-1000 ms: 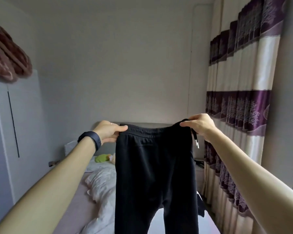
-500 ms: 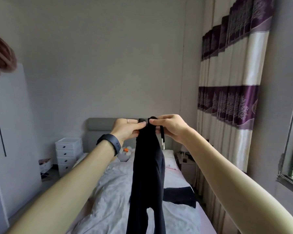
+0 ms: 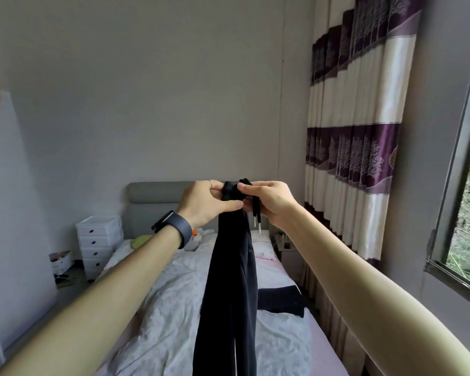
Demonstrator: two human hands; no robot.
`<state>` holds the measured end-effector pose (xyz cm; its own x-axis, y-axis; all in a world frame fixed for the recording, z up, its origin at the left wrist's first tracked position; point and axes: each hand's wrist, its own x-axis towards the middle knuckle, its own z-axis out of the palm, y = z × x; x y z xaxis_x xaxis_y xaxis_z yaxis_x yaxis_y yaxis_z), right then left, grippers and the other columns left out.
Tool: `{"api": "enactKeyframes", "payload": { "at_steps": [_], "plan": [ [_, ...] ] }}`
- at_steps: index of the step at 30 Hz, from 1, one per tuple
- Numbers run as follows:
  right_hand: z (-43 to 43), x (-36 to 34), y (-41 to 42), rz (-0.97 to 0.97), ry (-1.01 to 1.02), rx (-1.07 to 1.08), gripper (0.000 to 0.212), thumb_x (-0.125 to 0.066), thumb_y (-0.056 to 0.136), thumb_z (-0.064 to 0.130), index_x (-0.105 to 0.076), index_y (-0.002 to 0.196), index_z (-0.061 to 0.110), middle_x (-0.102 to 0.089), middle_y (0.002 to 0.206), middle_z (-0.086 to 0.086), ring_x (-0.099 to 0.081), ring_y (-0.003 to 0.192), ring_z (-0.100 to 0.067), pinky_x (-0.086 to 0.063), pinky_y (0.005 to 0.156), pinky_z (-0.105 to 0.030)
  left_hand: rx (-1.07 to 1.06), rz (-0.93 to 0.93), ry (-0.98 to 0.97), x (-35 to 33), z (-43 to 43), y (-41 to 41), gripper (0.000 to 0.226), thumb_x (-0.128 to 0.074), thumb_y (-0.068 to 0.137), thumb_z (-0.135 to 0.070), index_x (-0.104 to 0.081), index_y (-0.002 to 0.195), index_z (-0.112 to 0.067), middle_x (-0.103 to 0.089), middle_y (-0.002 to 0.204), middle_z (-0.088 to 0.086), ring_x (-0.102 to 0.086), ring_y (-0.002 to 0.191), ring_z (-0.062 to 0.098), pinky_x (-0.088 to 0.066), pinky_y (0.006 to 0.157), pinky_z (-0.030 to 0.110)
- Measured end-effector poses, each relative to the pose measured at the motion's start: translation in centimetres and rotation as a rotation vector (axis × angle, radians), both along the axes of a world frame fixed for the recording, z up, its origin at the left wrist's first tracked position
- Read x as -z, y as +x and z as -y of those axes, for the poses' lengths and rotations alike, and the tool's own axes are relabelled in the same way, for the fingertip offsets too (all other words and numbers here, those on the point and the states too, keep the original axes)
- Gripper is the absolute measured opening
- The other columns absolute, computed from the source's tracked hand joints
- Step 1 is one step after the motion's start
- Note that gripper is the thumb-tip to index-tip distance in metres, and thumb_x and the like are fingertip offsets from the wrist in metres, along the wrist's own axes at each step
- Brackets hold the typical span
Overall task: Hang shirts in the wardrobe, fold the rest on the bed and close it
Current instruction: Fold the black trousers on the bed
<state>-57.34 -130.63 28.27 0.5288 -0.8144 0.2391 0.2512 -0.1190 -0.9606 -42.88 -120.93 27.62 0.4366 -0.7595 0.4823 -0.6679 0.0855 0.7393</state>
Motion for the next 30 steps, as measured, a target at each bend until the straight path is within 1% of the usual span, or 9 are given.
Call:
{"api": "enactKeyframes", "payload": {
  "at_steps": [8, 12, 15, 18, 20, 22, 25, 28, 30],
  "plan": [
    [0.6, 0.6, -0.7, -0.027, 0.057, -0.115, 0.03, -0.073, 0.09, 0.008, -0.067, 0.112, -0.011, -0.074, 0.101, -0.021, -0.072, 0.077, -0.023, -0.062, 0.075, -0.03, -0.16, 0.236, 0.034, 0.2, -0.3, -1.3, 0.025, -0.08, 0.069, -0.033, -0.072, 0.092, -0.027, -0.073, 0.078, -0.013, -0.068, 0.091, 0.01, -0.052, 0.078, 0.024],
    [1.7, 1.6, -1.2, -0.083, 0.044, -0.12, 0.021, -0.069, 0.095, 0.026, -0.074, 0.102, 0.007, -0.077, 0.1, -0.009, -0.068, 0.059, -0.015, -0.047, 0.042, -0.023, -0.211, 0.123, -0.019, 0.7, -0.2, -0.9, 0.017, -0.077, 0.069, -0.033, -0.065, 0.08, -0.032, -0.066, 0.071, -0.02, -0.065, 0.085, 0.009, -0.049, 0.077, 0.022],
    [4.8, 3.3, -3.0, -0.284, -0.096, 0.201, 0.027, -0.068, 0.092, 0.042, -0.079, 0.082, 0.02, -0.075, 0.079, 0.005, -0.042, 0.041, -0.008, -0.028, 0.038, -0.017, -0.156, 0.068, -0.02, 0.0, -0.8, 1.0, 0.017, -0.074, 0.063, -0.035, -0.066, 0.078, -0.033, -0.071, 0.077, -0.017, -0.068, 0.085, 0.006, -0.051, 0.079, 0.023],
    [7.6, 4.7, -5.0, -0.653, -0.235, 0.498, 0.02, -0.067, 0.086, 0.04, -0.076, 0.089, 0.022, -0.076, 0.091, 0.002, -0.065, 0.074, -0.019, -0.053, 0.064, -0.03, -0.12, -0.018, -0.053, -1.4, -1.6, 3.2, 0.026, -0.068, 0.058, -0.039, -0.071, 0.083, -0.033, -0.075, 0.081, -0.018, -0.069, 0.083, -0.003, -0.055, 0.083, 0.024],
    [7.8, 5.1, -4.5, -0.832, -0.293, 0.47, 0.052, -0.069, 0.082, 0.039, -0.061, 0.131, 0.022, -0.067, 0.122, -0.005, -0.059, 0.117, -0.032, -0.049, 0.099, -0.04, -0.129, -0.055, -0.099, -2.6, -1.9, 4.3, 0.025, -0.067, 0.058, -0.04, -0.071, 0.082, -0.037, -0.073, 0.081, -0.024, -0.067, 0.082, -0.009, -0.054, 0.086, 0.022],
    [6.7, 4.5, -2.9, -0.76, -0.295, 0.352, 0.087, -0.074, 0.077, 0.04, -0.036, 0.153, 0.025, -0.049, 0.147, -0.009, -0.043, 0.136, -0.034, -0.038, 0.111, -0.045, -0.089, -0.113, -0.144, -3.6, -1.9, 4.9, 0.028, -0.067, 0.059, -0.036, -0.072, 0.086, -0.036, -0.075, 0.086, -0.022, -0.069, 0.088, -0.005, -0.054, 0.094, 0.027],
    [4.1, 2.9, -0.5, -0.433, -0.231, 0.007, 0.103, -0.084, 0.065, 0.04, -0.032, 0.154, 0.033, -0.048, 0.147, 0.001, -0.049, 0.127, -0.019, -0.036, 0.101, -0.036, -0.023, -0.164, -0.175, -4.8, -2.0, 5.3, 0.031, -0.067, 0.063, -0.026, -0.074, 0.093, -0.031, -0.077, 0.094, -0.012, -0.071, 0.094, 0.004, -0.055, 0.097, 0.035],
    [2.5, 1.7, 1.2, -0.24, -0.236, -0.14, 0.064, -0.083, 0.076, 0.044, -0.054, 0.132, 0.037, -0.068, 0.116, 0.026, -0.064, 0.103, 0.006, -0.039, 0.086, -0.022, 0.025, -0.199, -0.205, -5.2, -2.2, 5.4, 0.027, -0.067, 0.076, -0.014, -0.073, 0.096, -0.03, -0.077, 0.097, -0.01, -0.071, 0.095, 0.003, -0.054, 0.098, 0.035],
    [1.5, 0.7, 2.2, -0.138, -0.264, -0.121, 0.036, -0.079, 0.085, 0.038, -0.067, 0.117, 0.029, -0.074, 0.109, 0.017, -0.07, 0.095, 0.003, -0.048, 0.077, -0.019, 0.031, -0.217, -0.231, -5.4, -2.6, 5.5, 0.028, -0.066, 0.083, -0.008, -0.072, 0.102, -0.027, -0.077, 0.1, -0.007, -0.07, 0.095, 0.003, -0.053, 0.099, 0.035]
  ]
}}
